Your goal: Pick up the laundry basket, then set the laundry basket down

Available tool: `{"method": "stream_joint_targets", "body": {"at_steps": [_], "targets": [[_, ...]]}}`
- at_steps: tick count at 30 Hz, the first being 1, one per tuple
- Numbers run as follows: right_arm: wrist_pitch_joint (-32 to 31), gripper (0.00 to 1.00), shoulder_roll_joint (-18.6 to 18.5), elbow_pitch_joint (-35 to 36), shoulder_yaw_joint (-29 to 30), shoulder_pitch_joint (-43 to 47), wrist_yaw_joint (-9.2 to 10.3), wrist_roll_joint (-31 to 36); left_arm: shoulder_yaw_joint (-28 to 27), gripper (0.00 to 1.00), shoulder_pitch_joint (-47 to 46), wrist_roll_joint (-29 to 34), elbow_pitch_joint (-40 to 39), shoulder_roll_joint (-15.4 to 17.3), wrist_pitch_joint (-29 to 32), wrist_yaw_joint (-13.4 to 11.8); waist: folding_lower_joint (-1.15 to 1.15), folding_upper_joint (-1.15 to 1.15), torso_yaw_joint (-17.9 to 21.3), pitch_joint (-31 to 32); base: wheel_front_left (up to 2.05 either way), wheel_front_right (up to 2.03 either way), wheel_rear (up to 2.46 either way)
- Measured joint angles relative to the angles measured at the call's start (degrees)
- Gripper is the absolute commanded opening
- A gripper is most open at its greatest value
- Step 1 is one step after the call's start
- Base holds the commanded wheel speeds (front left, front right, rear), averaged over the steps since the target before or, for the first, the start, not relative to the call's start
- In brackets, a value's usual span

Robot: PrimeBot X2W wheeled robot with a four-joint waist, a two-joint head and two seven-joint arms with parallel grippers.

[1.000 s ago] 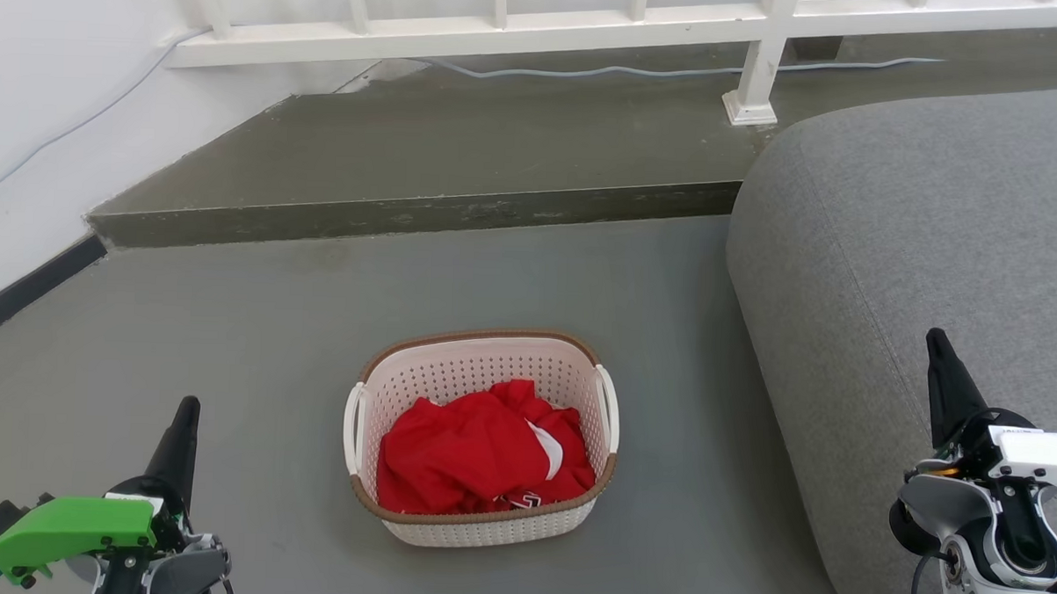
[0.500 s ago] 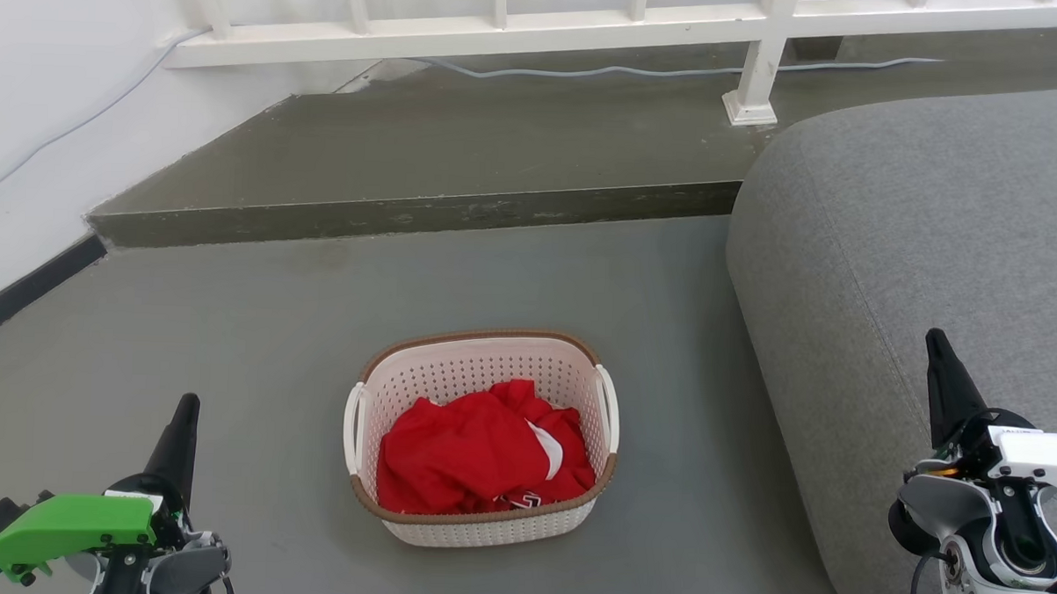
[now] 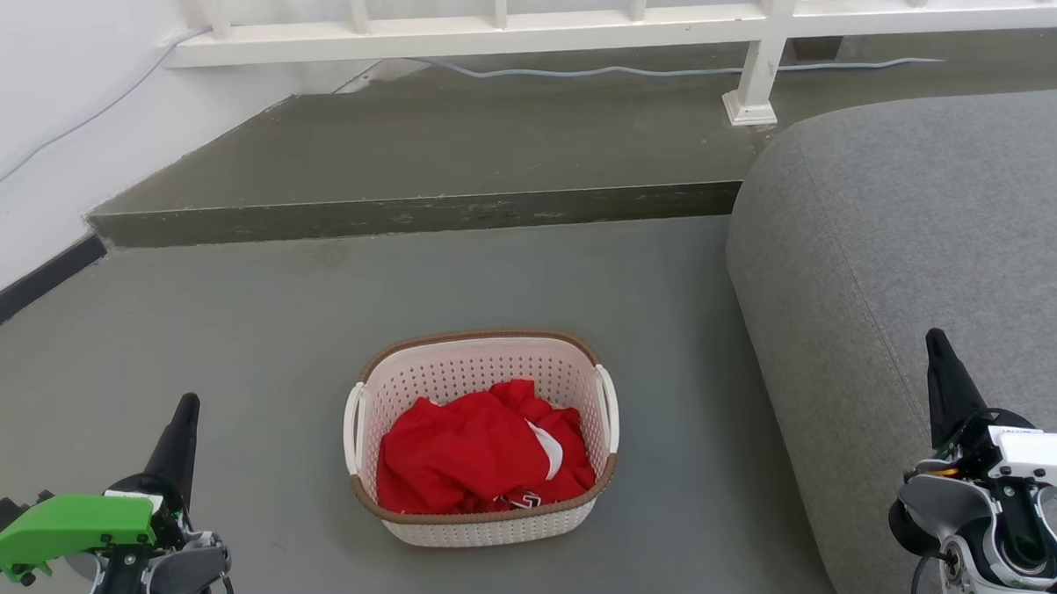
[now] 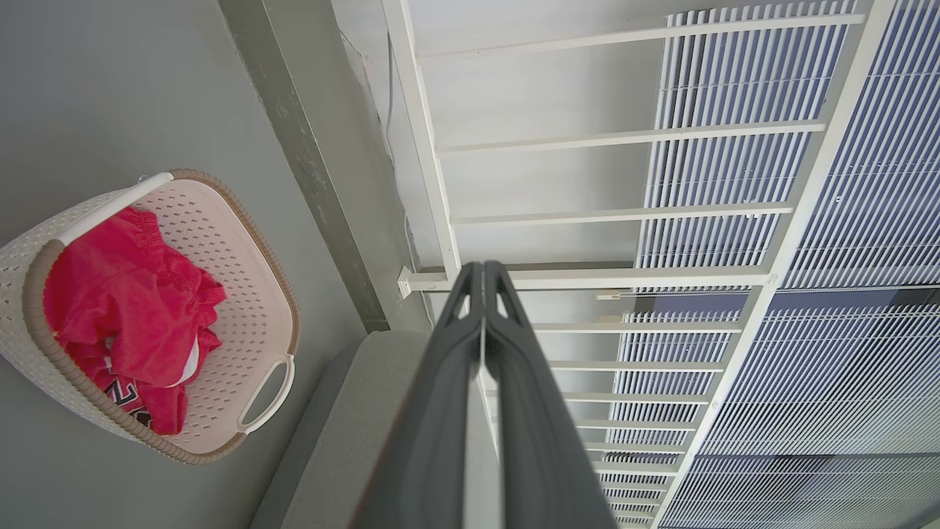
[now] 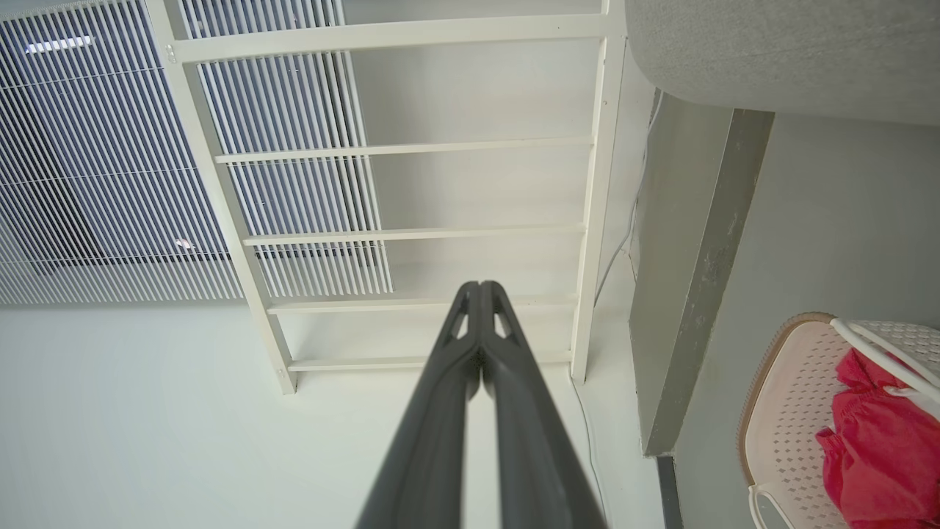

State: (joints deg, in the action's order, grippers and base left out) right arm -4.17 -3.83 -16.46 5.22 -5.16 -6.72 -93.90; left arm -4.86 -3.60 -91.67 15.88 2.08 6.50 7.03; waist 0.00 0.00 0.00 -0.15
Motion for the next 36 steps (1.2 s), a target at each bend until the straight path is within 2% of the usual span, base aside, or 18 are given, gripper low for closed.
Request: {"method": "stream_joint_targets", "body": {"at_steps": [36], "targets": [[-0.2,0.00,0.0,0.2,0.1,0.0,0.00,0.0,0.0,0.00,0.0,0.0,0.0,0.0,0.0,0.0,0.00,0.00,0.0,0.0,0.00,0.00,0.00]]}}
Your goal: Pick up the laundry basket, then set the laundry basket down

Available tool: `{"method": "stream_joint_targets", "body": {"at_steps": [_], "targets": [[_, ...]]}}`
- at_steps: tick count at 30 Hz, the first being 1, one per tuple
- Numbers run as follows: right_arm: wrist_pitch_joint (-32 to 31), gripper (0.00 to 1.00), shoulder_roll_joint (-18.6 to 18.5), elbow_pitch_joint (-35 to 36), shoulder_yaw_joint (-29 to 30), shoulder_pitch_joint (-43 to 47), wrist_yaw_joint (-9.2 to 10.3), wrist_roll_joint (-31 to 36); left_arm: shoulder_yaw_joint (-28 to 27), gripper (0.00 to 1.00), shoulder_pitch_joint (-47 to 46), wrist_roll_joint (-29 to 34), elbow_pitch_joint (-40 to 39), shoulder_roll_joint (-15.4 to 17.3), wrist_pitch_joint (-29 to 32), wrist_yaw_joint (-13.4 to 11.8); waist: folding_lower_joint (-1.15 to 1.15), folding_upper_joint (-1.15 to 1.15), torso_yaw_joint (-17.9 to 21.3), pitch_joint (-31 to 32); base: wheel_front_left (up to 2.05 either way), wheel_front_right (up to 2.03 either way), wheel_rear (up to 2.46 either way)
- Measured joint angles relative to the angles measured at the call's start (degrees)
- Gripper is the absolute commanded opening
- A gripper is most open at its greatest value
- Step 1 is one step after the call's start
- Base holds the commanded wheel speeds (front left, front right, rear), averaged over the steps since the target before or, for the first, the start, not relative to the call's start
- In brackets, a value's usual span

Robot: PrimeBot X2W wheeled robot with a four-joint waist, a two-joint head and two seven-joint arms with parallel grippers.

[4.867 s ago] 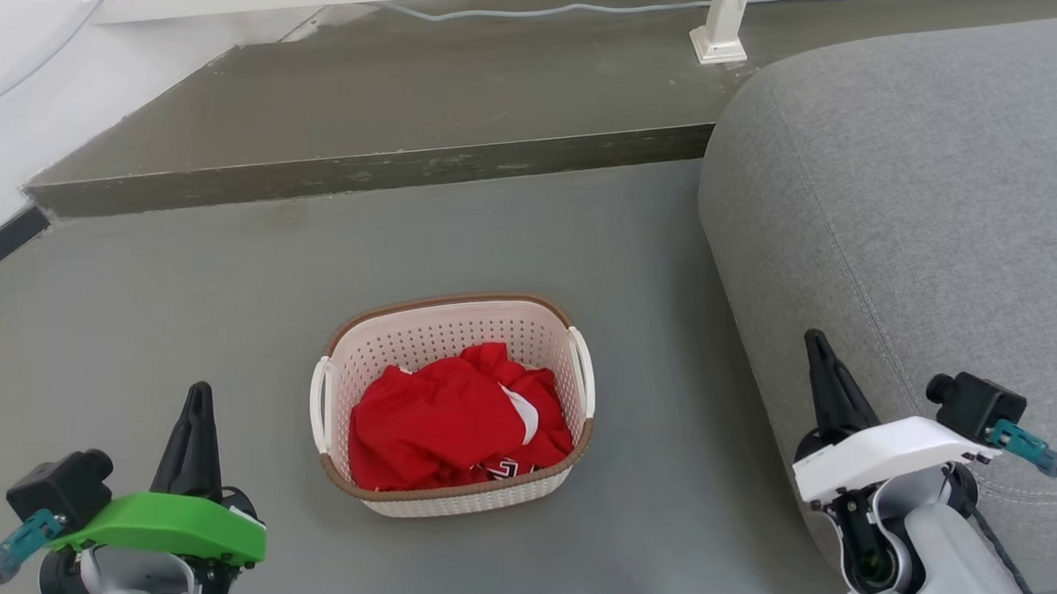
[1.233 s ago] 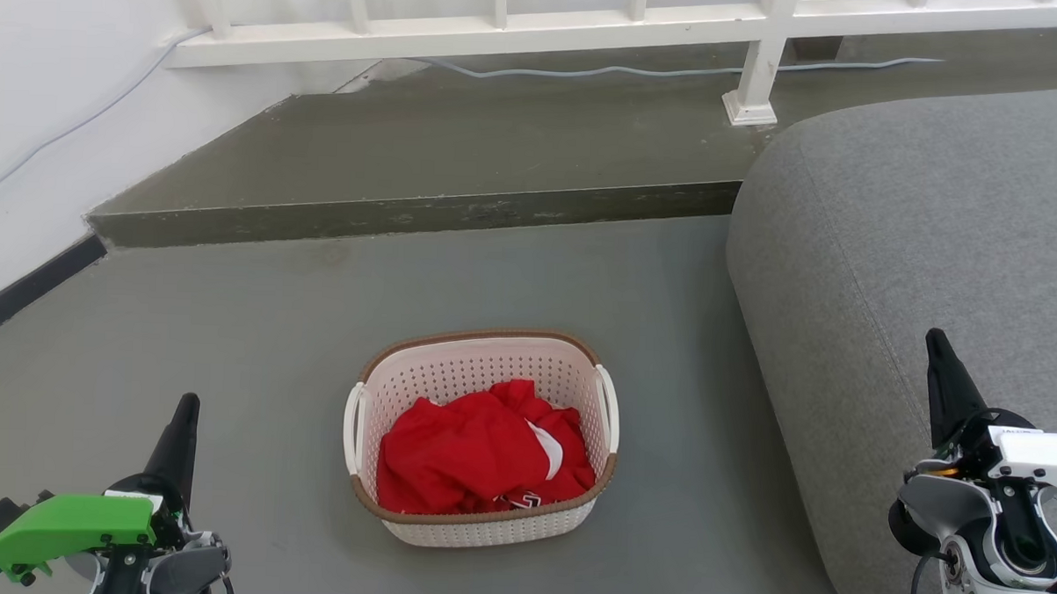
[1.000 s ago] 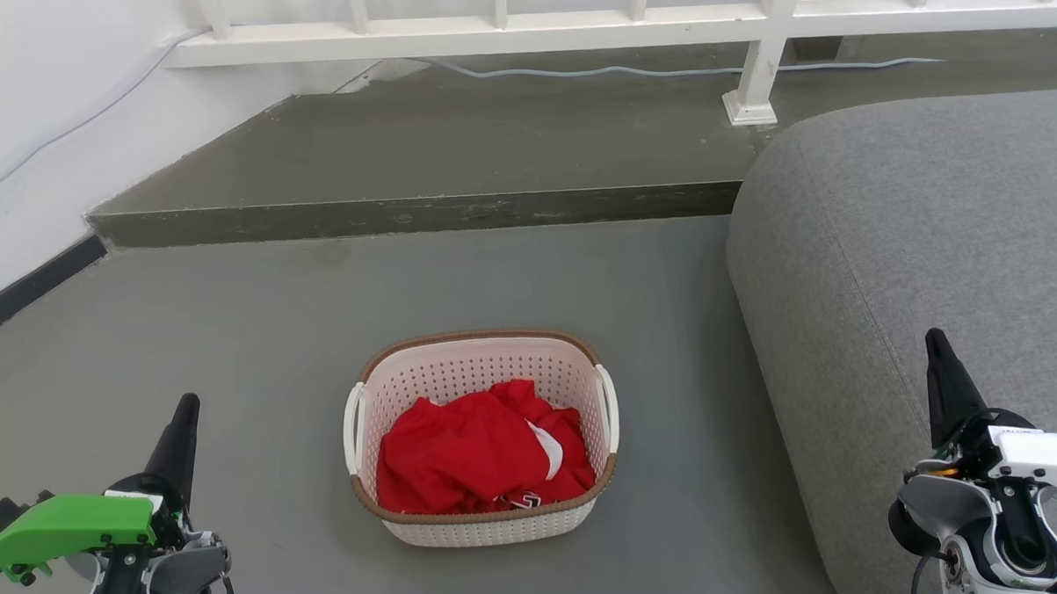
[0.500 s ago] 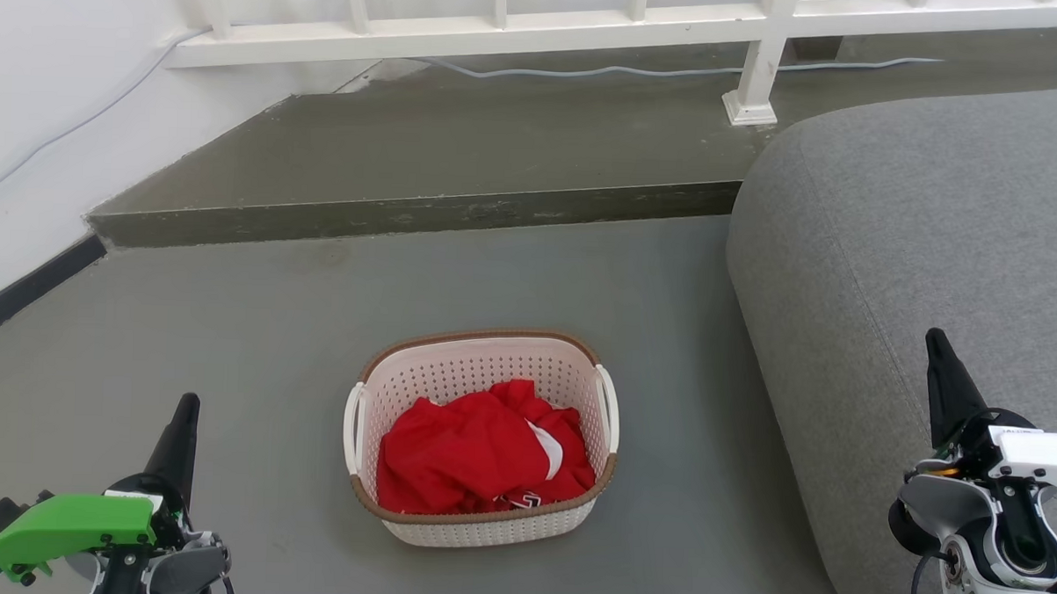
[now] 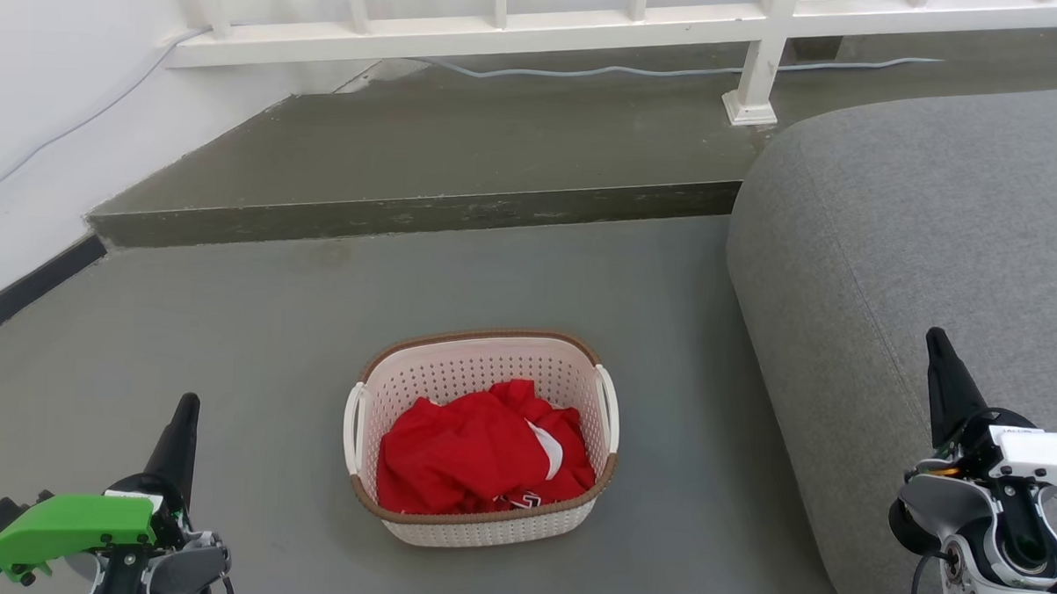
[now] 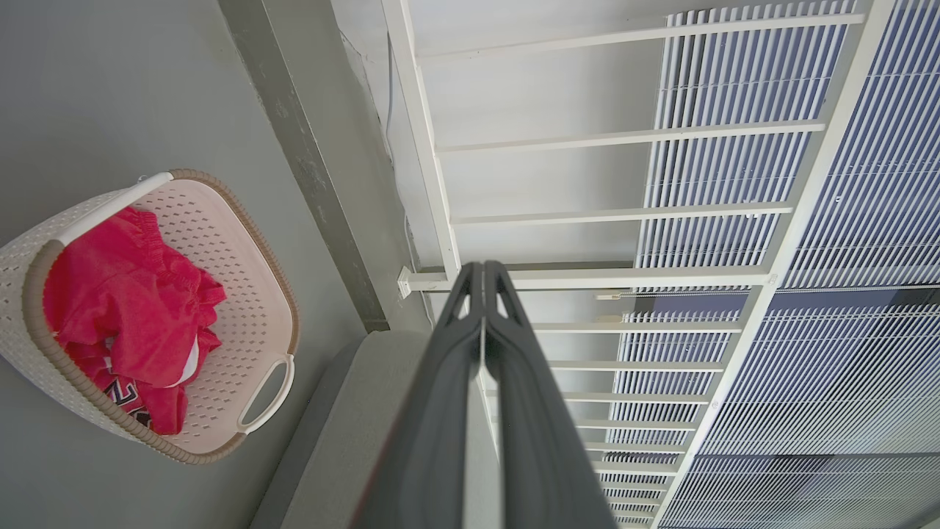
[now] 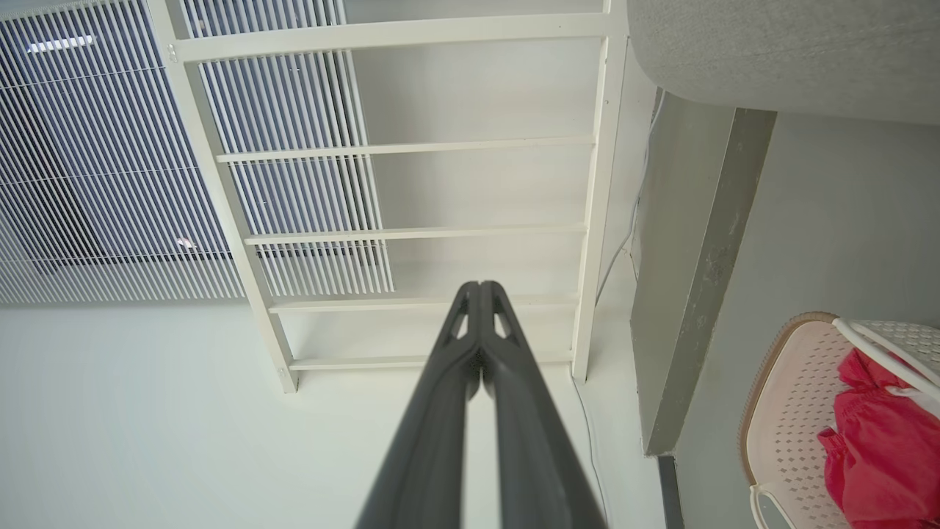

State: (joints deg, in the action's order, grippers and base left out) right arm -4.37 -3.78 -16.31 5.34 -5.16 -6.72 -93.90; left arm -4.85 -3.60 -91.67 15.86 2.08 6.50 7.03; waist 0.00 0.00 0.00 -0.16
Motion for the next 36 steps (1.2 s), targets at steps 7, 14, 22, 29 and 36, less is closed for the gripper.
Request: {"method": "stream_joint_targets", "body": {"at_steps": [7,14,22,29,36], "targets": [[0.0,0.00,0.0,0.1,0.0,0.0,0.00,0.0,0.0,0.00,0.0,0.0,0.0,0.0,0.0,0.0,0.00,0.00,0.0,0.0,0.00,0.00,0.00],[0.0,0.00,0.0,0.1,0.1,0.0,0.00,0.0,0.0,0.00,0.0,0.0,0.0,0.0,0.0,0.0,0.00,0.00,0.0,0.0,0.00,0.00,0.00],[0.0,0.00,0.0,0.1,0.1,0.0,0.00,0.0,0.0,0.00,0.0,0.0,0.0,0.0,0.0,0.0,0.00,0.00,0.0,0.0,0.00,0.00,0.00],[0.0,0.00,0.1,0.2,0.1,0.0,0.00,0.0,0.0,0.00,0.0,0.0,0.0,0.0,0.0,0.0,0.00,0.00,0.0,0.0,0.00,0.00,0.00],[-0.1,0.00,0.1,0.2,0.2,0.0,0.00,0.0,0.0,0.00,0.0,0.0,0.0,0.0,0.0,0.0,0.00,0.00,0.0,0.0,0.00,0.00,0.00]]}}
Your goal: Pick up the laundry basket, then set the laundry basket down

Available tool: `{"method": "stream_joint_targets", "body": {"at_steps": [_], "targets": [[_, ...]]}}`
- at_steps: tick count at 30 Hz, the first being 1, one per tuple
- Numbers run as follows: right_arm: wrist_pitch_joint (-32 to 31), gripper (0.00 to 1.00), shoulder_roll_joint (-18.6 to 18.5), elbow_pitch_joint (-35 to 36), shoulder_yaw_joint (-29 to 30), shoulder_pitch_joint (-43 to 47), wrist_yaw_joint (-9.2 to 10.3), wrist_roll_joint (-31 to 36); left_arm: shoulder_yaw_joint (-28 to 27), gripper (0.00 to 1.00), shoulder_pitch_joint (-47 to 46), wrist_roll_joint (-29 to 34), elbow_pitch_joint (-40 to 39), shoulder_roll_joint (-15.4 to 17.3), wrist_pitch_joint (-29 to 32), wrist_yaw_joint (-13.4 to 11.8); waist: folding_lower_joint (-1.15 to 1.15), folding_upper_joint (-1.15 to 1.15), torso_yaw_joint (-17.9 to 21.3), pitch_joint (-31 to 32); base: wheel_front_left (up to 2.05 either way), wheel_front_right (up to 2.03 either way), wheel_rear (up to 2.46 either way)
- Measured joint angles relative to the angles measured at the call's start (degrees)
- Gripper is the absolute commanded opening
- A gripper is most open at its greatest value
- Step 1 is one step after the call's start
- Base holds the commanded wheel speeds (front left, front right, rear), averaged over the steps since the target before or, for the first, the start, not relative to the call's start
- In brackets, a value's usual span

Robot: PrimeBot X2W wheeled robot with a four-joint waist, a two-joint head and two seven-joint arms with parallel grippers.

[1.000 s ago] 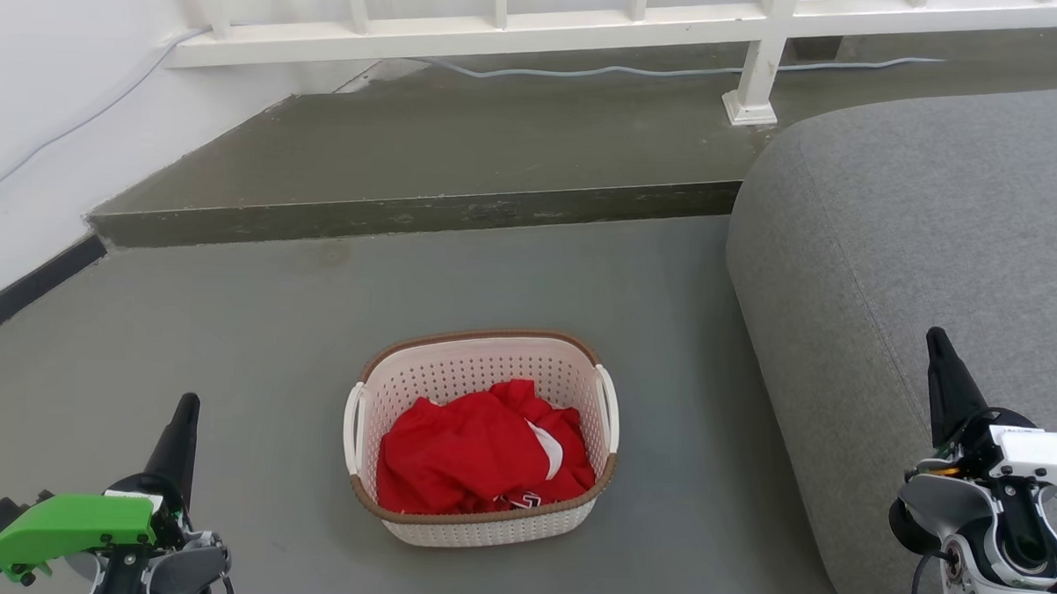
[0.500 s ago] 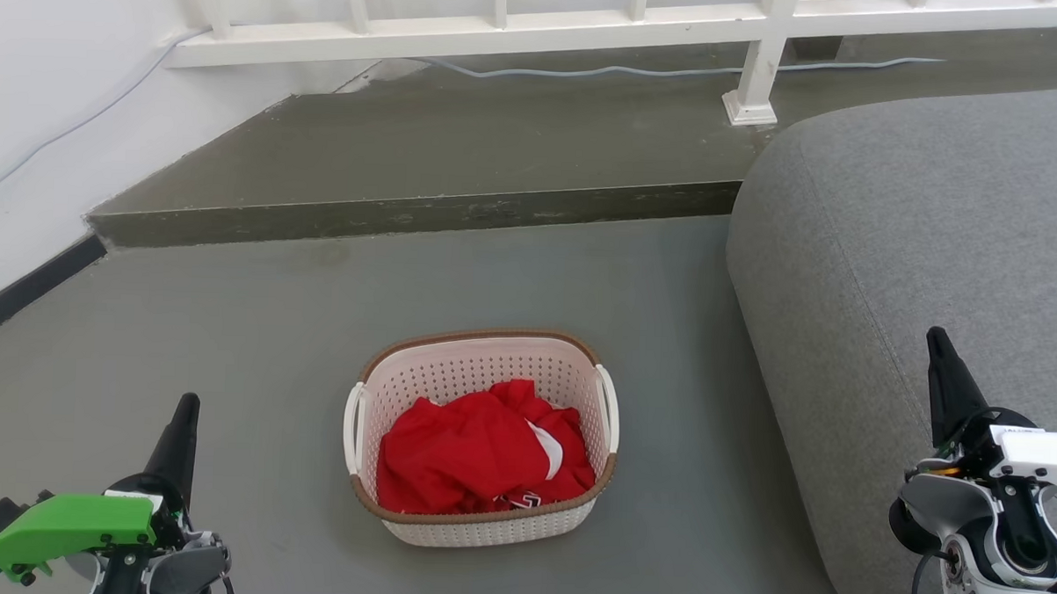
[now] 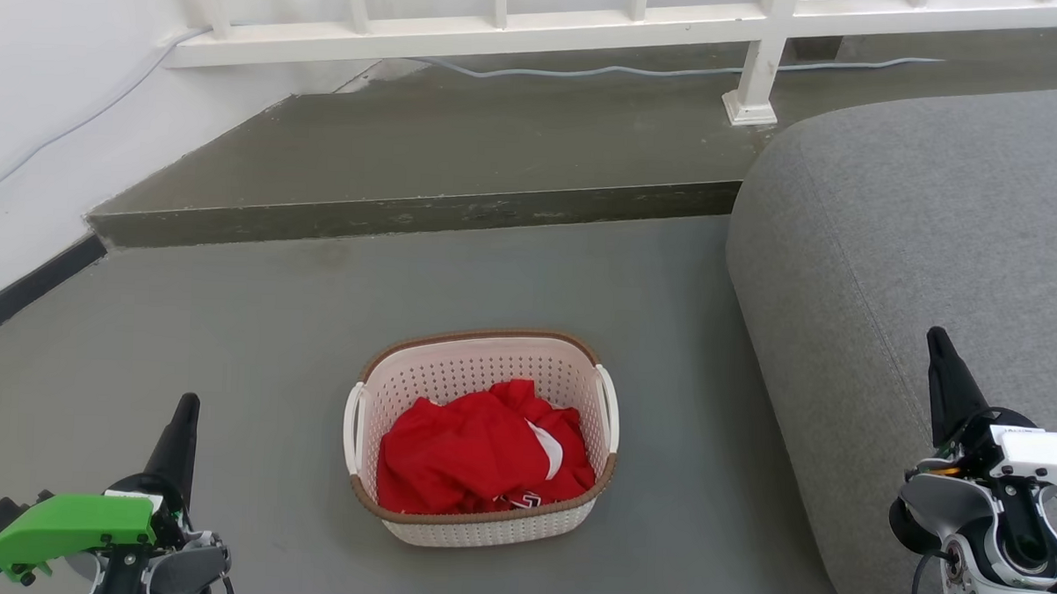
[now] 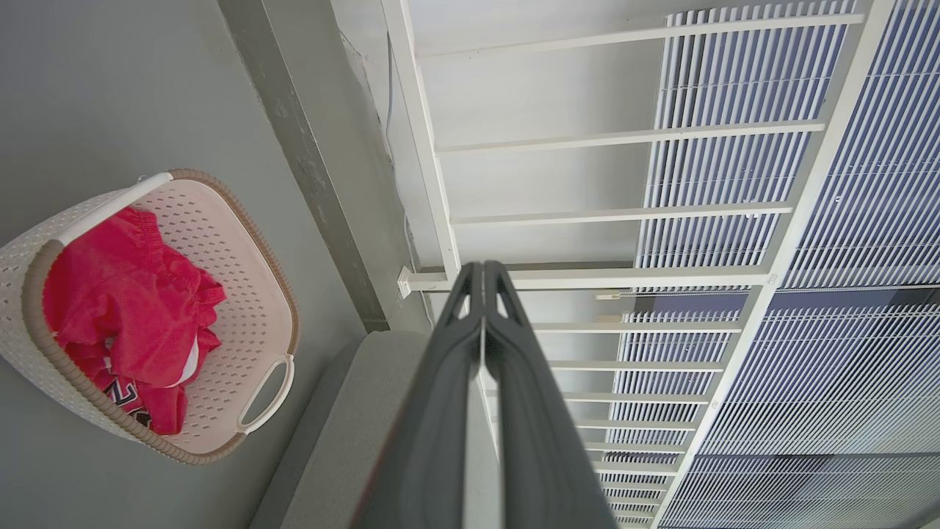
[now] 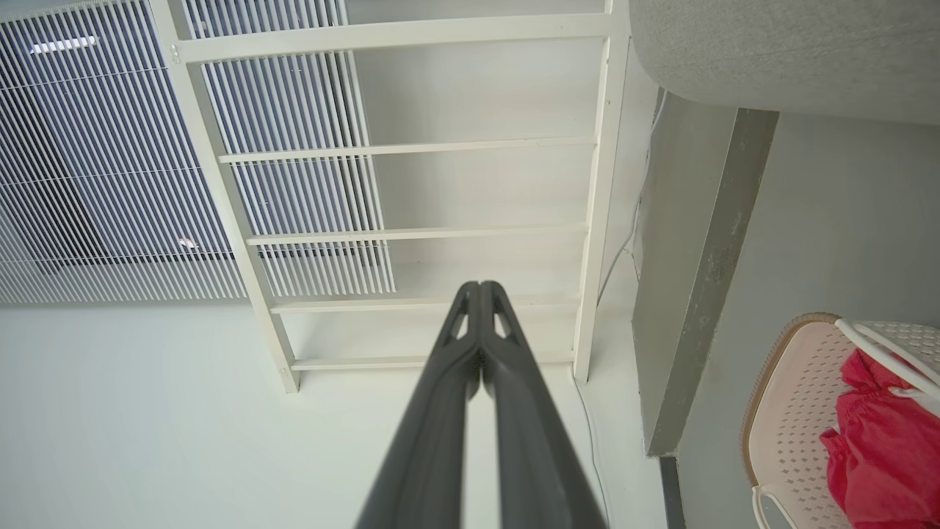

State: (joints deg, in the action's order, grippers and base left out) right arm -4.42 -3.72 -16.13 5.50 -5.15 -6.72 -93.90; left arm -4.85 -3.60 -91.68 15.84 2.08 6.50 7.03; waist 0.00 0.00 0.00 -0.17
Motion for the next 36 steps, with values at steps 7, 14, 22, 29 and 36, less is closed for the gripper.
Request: {"method": "stream_joint_targets", "body": {"at_steps": [7,14,22,29,36], "targets": [[0.0,0.00,0.0,0.0,0.0,0.0,0.00,0.0,0.0,0.00,0.0,0.0,0.0,0.0,0.0,0.0,0.00,0.00,0.0,0.0,0.00,0.00,0.00],[0.0,0.00,0.0,0.0,0.0,0.0,0.00,0.0,0.0,0.00,0.0,0.0,0.0,0.0,0.0,0.0,0.00,0.00,0.0,0.0,0.00,0.00,0.00],[0.0,0.00,0.0,0.0,0.1,0.0,0.00,0.0,0.0,0.00,0.0,0.0,0.0,0.0,0.0,0.0,0.00,0.00,0.0,0.0,0.00,0.00,0.00],[0.0,0.00,0.1,0.0,0.1,0.0,0.00,0.0,0.0,0.00,0.0,0.0,0.0,0.0,0.0,0.0,0.00,0.00,0.0,0.0,0.00,0.00,0.00],[0.0,0.00,0.1,0.1,0.1,0.0,0.00,0.0,0.0,0.00,0.0,0.0,0.0,0.0,0.0,0.0,0.00,0.00,0.0,0.0,0.00,0.00,0.00]]}}
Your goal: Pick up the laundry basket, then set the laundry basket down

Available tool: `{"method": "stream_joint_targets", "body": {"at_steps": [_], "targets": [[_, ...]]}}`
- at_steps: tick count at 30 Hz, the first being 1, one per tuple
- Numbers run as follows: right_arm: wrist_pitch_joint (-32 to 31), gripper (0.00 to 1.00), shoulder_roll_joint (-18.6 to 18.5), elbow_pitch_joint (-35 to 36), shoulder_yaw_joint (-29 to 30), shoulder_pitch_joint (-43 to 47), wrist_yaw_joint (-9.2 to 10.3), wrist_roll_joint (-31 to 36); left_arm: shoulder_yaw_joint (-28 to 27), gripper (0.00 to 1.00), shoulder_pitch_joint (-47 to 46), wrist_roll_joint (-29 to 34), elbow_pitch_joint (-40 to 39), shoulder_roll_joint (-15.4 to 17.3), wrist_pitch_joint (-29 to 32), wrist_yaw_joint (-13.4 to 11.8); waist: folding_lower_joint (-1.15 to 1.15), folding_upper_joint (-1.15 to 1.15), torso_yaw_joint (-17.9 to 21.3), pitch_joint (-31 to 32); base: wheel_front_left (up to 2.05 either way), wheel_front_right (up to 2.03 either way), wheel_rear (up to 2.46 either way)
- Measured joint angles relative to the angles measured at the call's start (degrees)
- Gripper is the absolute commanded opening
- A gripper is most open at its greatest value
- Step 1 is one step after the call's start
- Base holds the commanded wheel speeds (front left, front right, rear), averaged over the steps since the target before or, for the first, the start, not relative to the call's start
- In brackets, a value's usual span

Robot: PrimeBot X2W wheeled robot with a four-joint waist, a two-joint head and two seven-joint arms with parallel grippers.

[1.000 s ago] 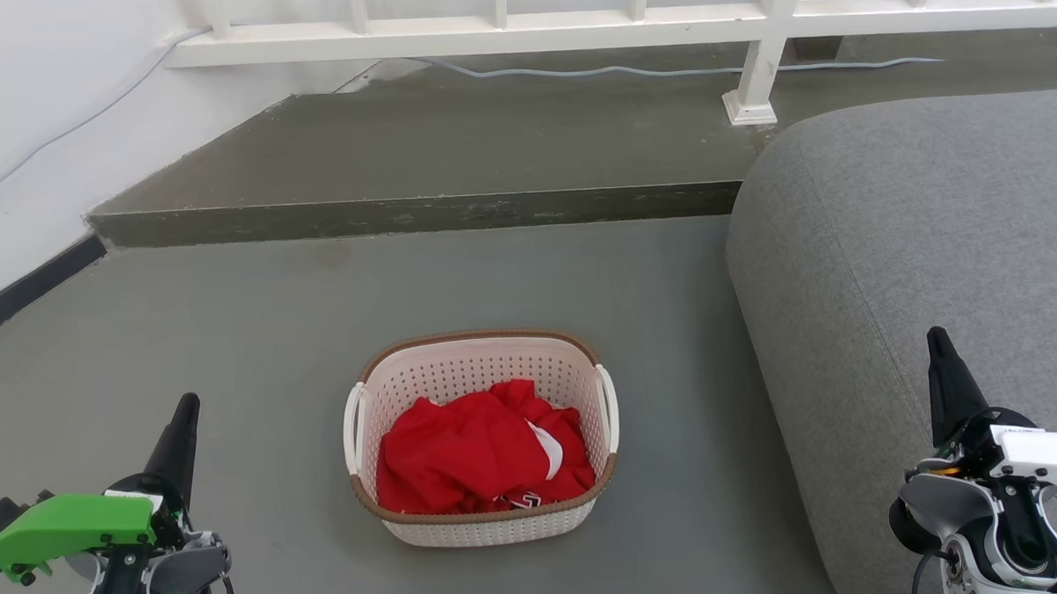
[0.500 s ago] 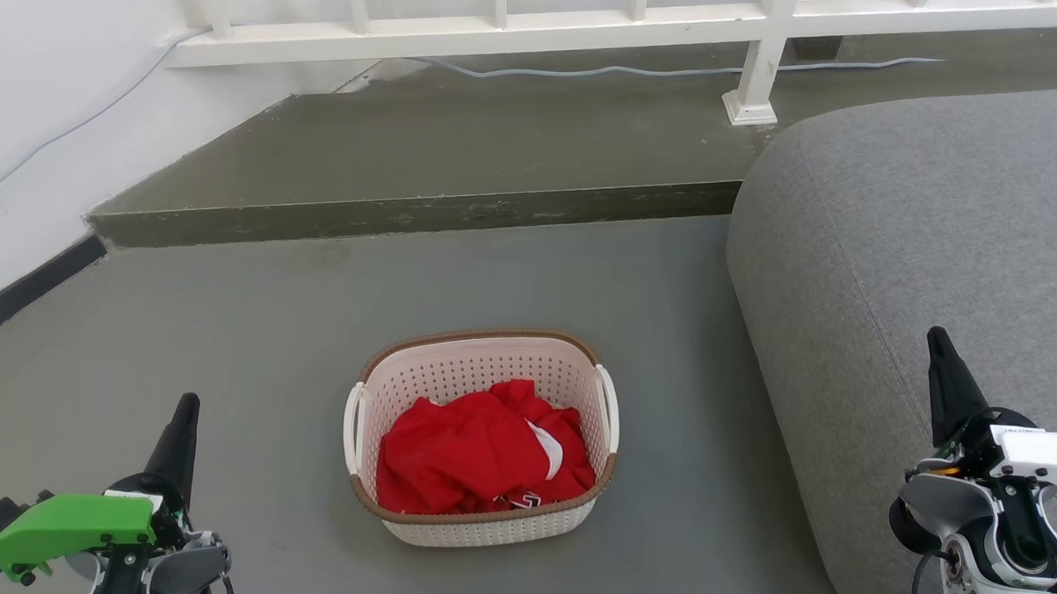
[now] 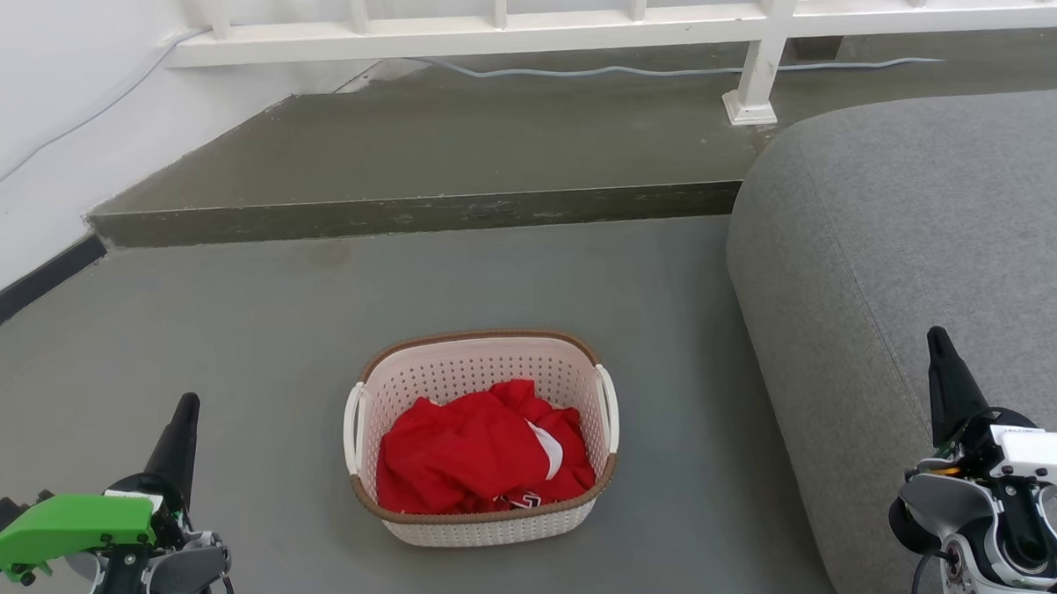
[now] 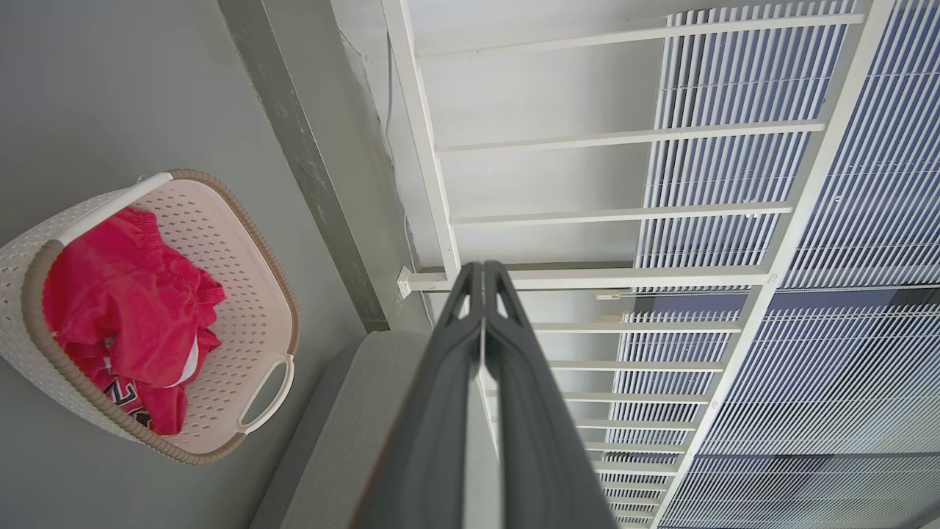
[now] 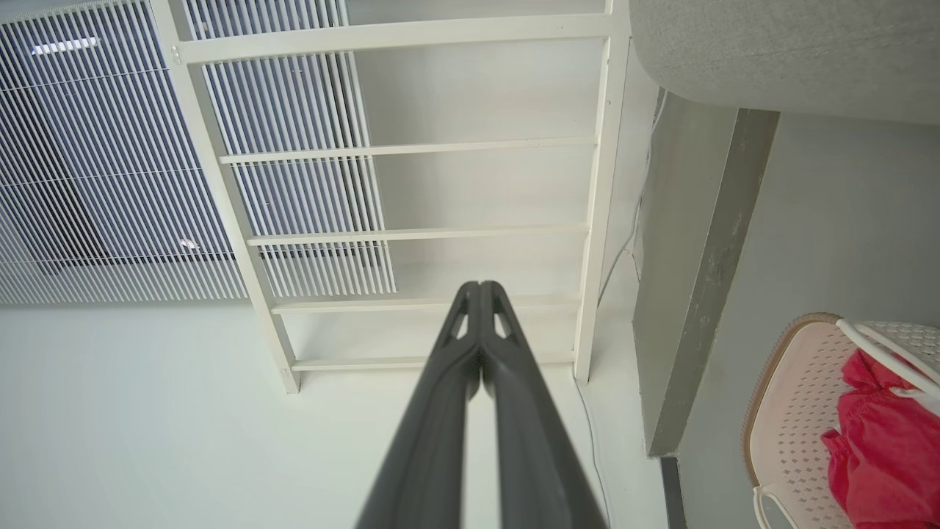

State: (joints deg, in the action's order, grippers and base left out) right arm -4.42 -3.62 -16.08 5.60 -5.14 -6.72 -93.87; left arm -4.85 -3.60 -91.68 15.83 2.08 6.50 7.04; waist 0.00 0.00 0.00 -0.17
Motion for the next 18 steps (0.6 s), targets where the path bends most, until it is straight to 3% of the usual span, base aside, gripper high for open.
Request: {"method": "stream_joint_targets", "body": {"at_steps": [18], "targets": [[-0.2,0.00,0.0,0.0,0.1,0.0,0.00,0.0,0.0,0.00,0.0,0.0,0.0,0.0,0.0,0.0,0.00,0.00,0.0,0.0,0.00,0.00,0.00]]}}
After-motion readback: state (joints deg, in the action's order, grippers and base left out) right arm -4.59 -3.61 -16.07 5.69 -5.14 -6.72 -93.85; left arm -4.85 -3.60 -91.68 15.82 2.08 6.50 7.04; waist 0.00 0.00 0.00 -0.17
